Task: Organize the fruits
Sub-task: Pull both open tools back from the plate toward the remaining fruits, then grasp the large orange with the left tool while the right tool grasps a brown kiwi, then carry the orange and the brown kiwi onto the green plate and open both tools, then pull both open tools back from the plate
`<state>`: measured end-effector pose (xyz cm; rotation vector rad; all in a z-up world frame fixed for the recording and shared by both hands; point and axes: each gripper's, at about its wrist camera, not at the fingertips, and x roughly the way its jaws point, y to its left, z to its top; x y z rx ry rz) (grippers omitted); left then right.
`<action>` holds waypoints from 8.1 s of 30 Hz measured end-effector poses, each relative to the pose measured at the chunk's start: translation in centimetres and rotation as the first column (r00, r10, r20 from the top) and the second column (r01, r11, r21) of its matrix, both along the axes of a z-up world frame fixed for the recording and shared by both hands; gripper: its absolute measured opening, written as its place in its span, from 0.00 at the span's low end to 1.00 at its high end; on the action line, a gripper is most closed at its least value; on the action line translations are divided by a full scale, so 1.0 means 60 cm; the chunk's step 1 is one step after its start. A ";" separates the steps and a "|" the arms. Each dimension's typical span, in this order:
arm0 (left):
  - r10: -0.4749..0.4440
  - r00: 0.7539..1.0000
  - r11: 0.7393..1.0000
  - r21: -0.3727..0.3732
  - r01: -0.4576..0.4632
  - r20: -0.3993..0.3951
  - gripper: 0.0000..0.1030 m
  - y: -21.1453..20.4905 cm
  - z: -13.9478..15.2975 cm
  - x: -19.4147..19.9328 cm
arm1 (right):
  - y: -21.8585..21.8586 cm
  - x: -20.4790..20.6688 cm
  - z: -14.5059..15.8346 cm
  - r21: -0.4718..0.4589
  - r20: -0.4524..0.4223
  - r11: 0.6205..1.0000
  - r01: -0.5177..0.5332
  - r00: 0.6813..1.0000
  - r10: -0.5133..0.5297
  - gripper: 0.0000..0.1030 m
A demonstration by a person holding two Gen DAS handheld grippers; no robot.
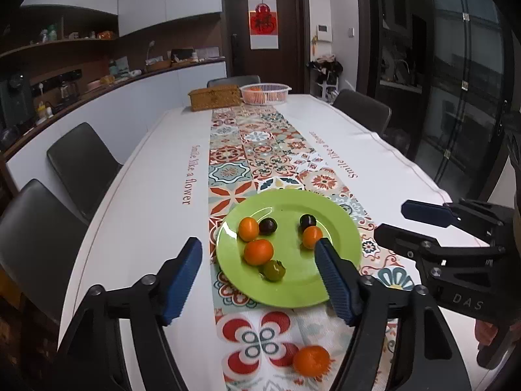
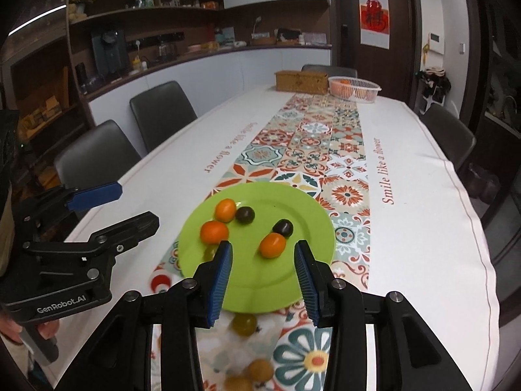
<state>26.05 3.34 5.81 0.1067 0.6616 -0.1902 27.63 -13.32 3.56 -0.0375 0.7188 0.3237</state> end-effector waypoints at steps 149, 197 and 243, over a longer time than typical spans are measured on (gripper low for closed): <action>-0.081 0.995 0.995 -0.058 0.078 -0.060 0.39 -0.038 -0.065 0.042 | -0.015 0.009 -0.039 0.037 -0.032 0.998 -0.047 0.998 0.048 0.30; -0.061 0.990 0.998 -0.009 0.061 -0.129 0.51 -0.051 -0.107 0.141 | -0.027 0.124 -0.105 0.001 -0.144 0.999 -0.032 0.989 0.032 0.34; -0.013 0.993 0.999 0.028 0.017 -0.120 0.73 -0.035 -0.112 -0.103 | -0.037 -0.111 -0.115 -0.021 -0.153 1.000 0.022 0.988 -0.025 0.43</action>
